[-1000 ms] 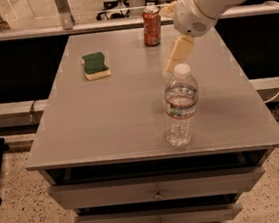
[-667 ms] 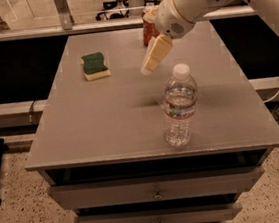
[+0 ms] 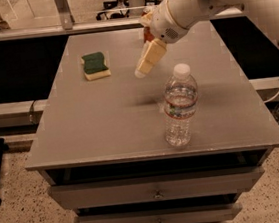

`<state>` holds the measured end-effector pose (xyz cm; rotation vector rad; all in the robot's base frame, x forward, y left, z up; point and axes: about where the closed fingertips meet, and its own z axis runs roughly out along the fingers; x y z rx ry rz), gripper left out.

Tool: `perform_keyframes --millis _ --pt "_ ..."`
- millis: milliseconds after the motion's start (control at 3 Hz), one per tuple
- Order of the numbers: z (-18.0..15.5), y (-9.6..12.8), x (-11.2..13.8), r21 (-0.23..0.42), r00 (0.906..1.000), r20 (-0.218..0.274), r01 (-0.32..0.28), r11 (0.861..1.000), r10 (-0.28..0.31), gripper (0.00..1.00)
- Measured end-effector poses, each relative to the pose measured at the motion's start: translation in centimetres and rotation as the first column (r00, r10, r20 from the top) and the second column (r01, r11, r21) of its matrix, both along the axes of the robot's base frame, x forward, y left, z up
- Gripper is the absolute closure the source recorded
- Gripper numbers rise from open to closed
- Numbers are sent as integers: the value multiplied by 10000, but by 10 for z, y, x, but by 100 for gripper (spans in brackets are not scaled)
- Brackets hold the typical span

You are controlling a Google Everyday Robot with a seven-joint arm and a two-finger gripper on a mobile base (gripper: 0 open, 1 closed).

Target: Move sponge near water bottle

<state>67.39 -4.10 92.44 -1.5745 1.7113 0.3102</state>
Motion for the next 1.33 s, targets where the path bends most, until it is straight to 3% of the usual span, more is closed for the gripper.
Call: perform_keyframes --millis 333,667,1333 --pt "-25 34 27 927 9999 -130 105 9956 -93 0" --pt "-39 52 47 1491 9986 -302 476 9877 -436 0" --pt "-67 104 60 2789 9891 -1271 1074 9543 -742 0"
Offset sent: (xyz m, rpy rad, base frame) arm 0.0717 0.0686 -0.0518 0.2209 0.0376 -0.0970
